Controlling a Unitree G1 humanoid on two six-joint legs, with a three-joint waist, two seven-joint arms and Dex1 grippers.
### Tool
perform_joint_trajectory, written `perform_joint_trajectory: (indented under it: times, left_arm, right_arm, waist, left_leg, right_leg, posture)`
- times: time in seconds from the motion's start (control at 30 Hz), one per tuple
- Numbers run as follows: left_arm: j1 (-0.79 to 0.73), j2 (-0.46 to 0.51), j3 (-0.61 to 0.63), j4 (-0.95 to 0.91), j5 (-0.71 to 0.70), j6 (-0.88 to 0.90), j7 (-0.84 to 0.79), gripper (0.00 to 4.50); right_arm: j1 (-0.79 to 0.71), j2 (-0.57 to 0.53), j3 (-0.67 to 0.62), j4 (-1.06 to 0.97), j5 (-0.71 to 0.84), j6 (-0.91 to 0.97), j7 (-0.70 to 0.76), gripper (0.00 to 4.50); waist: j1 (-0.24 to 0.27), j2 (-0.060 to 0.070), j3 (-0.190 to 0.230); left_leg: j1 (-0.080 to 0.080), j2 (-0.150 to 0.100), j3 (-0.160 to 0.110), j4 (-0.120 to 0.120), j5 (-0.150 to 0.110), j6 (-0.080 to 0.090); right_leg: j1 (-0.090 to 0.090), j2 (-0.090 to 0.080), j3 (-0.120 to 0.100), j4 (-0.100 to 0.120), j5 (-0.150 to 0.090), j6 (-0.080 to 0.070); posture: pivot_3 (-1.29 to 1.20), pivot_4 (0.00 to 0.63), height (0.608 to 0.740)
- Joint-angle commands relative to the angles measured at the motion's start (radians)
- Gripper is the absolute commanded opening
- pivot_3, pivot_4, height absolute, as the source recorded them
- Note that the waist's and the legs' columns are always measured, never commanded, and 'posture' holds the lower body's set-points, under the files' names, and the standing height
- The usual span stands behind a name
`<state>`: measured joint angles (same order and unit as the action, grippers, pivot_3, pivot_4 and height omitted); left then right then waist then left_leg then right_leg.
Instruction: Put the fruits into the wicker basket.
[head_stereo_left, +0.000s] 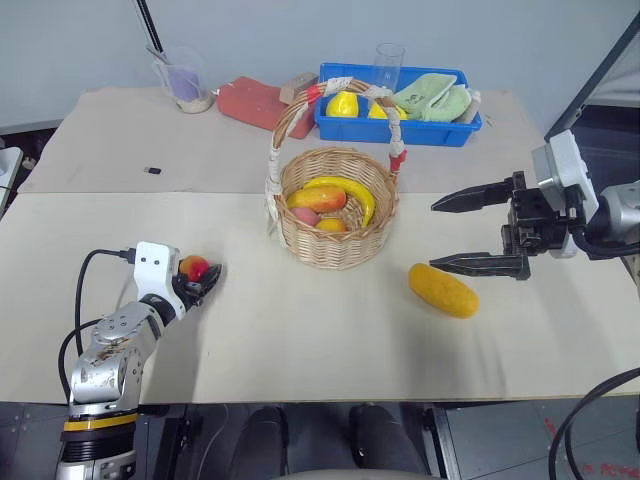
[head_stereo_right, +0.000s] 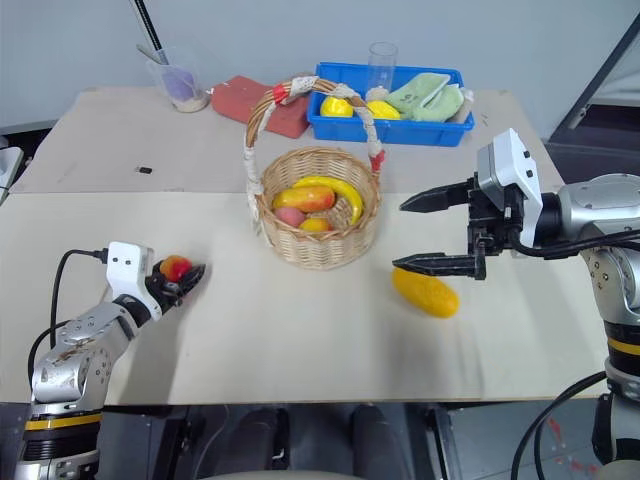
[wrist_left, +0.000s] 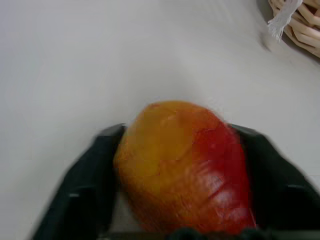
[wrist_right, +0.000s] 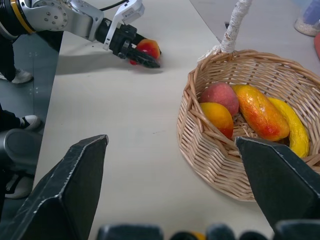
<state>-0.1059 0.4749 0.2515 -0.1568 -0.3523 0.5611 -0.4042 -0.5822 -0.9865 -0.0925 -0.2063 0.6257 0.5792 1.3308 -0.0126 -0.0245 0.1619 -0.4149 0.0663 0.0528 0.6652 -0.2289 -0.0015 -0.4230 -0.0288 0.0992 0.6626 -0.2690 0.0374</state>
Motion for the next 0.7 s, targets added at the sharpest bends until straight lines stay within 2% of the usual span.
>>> perform_joint_trajectory:
  times: [0.03, 0.17, 0.27, 0.4, 0.5, 0.57, 0.7]
  left_arm:
    - [0.001, 0.010, 0.005, -0.015, 0.009, -0.050, -0.018, 1.82]
    - [0.022, 0.028, -0.003, -0.088, -0.023, -0.112, -0.112, 1.81]
    - [-0.032, 0.064, -0.037, -0.233, -0.114, -0.055, -0.198, 1.81]
    - [-0.146, 0.087, -0.105, -0.327, -0.170, 0.014, -0.223, 1.81]
    - [-0.271, 0.070, -0.200, -0.345, -0.146, 0.030, -0.217, 1.81]
    - [-0.374, 0.027, -0.292, -0.307, -0.082, 0.006, -0.193, 1.81]
    - [-0.481, -0.041, -0.391, -0.189, 0.051, -0.075, -0.144, 1.81]
  right_arm:
    - [-0.032, 0.009, -0.036, -0.050, 0.065, 0.032, -0.012, 4.50]
    - [-0.040, 0.025, -0.048, -0.089, 0.123, 0.073, -0.038, 4.50]
    - [-0.024, 0.027, -0.049, -0.111, 0.130, 0.079, -0.059, 4.50]
    - [-0.007, 0.014, -0.070, -0.114, 0.127, 0.081, -0.084, 4.50]
    - [0.007, 0.005, -0.098, -0.122, 0.133, 0.090, -0.105, 4.50]
    - [0.023, -0.003, -0.122, -0.133, 0.136, 0.096, -0.123, 4.50]
    - [0.049, -0.005, -0.148, -0.150, 0.137, 0.102, -0.153, 4.50]
  waist:
    - [0.000, 0.000, 0.000]
    - [-0.001, 0.000, 0.000]
    - [0.004, 0.000, 0.000]
    - [0.018, 0.000, 0.000]
    - [0.018, 0.000, 0.000]
    - [0.022, 0.000, 0.000]
    - [0.020, 0.000, 0.000]
  left_leg:
    - [0.000, 0.000, 0.000, 0.000, 0.000, 0.000]
    - [0.000, 0.000, 0.000, 0.000, 0.000, 0.000]
    - [0.000, 0.000, 0.000, 0.000, 0.000, 0.000]
    - [-0.002, 0.000, -0.001, 0.003, 0.000, 0.000]
    - [-0.002, -0.001, -0.001, 0.004, 0.000, 0.000]
    - [-0.002, 0.000, -0.001, 0.004, 0.000, 0.001]
    - [-0.004, 0.000, -0.003, 0.010, -0.002, 0.003]
  right_leg:
    - [0.000, 0.000, 0.000, 0.000, 0.000, 0.000]
    - [0.000, 0.000, 0.000, 0.000, 0.000, 0.000]
    - [0.000, 0.000, 0.000, 0.000, 0.000, 0.000]
    - [0.001, 0.000, -0.001, 0.000, 0.000, 0.000]
    - [0.001, 0.000, -0.001, 0.000, 0.000, 0.000]
    - [0.001, 0.000, -0.001, 0.000, 0.000, 0.000]
    - [0.002, 0.002, -0.001, 0.000, 0.000, 0.000]
  posture:
    - [0.00, 0.150, 0.732]
    - [0.00, 0.150, 0.732]
    - [0.00, 0.150, 0.732]
    - [0.00, 0.150, 0.732]
    - [0.00, 0.150, 0.732]
    - [0.00, 0.150, 0.732]
    - [0.00, 0.150, 0.732]
